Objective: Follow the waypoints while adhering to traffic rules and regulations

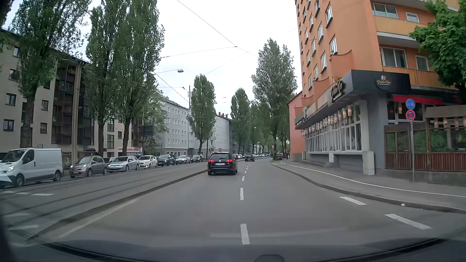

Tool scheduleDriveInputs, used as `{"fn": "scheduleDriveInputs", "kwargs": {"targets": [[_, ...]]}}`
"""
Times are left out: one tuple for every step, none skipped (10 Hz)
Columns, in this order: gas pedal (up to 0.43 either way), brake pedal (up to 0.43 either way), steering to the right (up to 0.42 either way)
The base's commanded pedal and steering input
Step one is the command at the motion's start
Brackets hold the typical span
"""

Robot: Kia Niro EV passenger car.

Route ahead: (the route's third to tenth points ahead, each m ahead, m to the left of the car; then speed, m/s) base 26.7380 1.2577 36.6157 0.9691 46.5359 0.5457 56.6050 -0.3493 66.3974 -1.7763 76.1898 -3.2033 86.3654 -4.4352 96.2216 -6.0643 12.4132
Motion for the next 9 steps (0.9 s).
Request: {"fn": "scheduleDriveInputs", "kwargs": {"targets": [[0.228, 0.0, 0.014], [0.228, 0.0, 0.014], [0.228, 0.0, 0.014], [0.228, 0.0, 0.014], [0.228, 0.0, 0.013], [0.228, 0.0, 0.013], [0.228, 0.0, 0.011], [0.228, 0.0, 0.009], [0.228, 0.0, 0.008]]}}
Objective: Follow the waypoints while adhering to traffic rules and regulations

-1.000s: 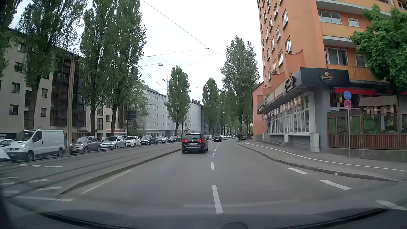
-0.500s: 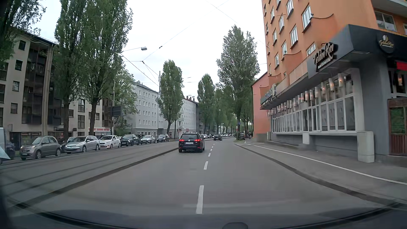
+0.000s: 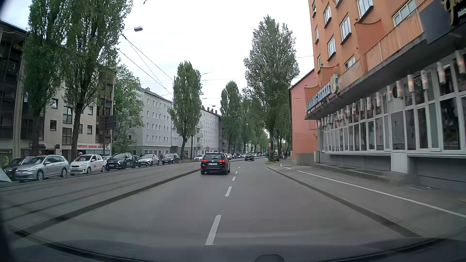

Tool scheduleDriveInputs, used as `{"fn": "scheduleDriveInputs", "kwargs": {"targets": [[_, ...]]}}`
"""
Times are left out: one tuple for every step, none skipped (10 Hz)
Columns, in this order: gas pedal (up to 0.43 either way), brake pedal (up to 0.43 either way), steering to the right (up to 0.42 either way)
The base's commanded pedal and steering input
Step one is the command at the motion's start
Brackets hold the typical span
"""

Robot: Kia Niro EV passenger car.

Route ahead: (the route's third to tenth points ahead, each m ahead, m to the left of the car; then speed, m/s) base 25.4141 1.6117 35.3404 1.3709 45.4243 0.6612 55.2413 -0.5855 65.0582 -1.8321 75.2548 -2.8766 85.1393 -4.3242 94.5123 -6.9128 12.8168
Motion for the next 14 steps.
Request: {"fn": "scheduleDriveInputs", "kwargs": {"targets": [[0.22, 0.0, 0.007], [0.22, 0.0, 0.006], [0.209, 0.0, 0.005], [0.209, 0.0, 0.003], [0.209, 0.0, 0.003], [0.209, 0.0, 0.002], [0.209, 0.0, 0.002], [0.197, 0.0, 0.002], [0.197, 0.0, 0.002], [0.197, 0.0, 0.002], [0.189, 0.0, 0.002], [0.177, 0.0, 0.002], [0.169, 0.0, 0.002], [0.157, 0.0, 0.002]]}}
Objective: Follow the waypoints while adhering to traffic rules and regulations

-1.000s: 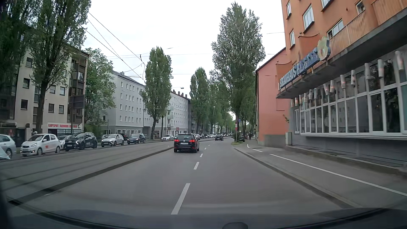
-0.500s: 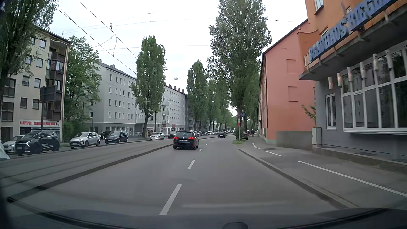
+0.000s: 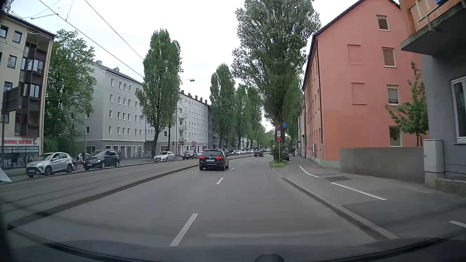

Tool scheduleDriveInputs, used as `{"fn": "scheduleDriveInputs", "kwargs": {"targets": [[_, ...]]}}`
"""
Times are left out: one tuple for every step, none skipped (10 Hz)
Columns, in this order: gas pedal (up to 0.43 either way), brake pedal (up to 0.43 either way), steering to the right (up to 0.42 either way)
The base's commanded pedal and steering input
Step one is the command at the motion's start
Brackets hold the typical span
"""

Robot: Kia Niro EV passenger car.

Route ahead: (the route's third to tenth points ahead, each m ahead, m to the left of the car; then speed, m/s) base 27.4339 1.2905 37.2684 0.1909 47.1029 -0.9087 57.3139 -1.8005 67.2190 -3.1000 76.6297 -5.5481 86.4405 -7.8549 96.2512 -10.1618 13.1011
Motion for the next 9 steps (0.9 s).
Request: {"fn": "scheduleDriveInputs", "kwargs": {"targets": [[0.15, 0.0, 0.001], [0.15, 0.0, 0.002], [0.15, 0.0, 0.003], [0.15, 0.0, 0.003], [0.15, 0.0, 0.003], [0.157, 0.0, 0.003], [0.157, 0.0, 0.006], [0.157, 0.0, 0.008], [0.157, 0.0, 0.008]]}}
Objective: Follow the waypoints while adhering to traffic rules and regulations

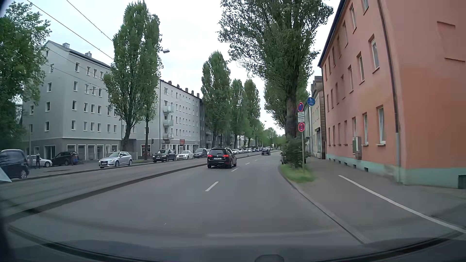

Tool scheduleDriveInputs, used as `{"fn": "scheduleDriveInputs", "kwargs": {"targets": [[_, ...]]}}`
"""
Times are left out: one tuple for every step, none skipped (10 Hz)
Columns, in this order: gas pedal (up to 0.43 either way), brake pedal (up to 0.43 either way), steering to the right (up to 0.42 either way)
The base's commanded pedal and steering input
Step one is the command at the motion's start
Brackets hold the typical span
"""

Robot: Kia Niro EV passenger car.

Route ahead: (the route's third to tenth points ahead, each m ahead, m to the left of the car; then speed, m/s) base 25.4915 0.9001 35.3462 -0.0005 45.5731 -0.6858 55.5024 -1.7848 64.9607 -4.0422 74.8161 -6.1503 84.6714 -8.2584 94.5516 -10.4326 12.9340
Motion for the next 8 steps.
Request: {"fn": "scheduleDriveInputs", "kwargs": {"targets": [[0.157, 0.0, 0.01], [0.157, 0.0, 0.011], [0.169, 0.0, 0.011], [0.169, 0.0, 0.013], [0.169, 0.0, 0.014], [0.177, 0.0, 0.014], [0.177, 0.0, 0.015], [0.177, 0.0, 0.015]]}}
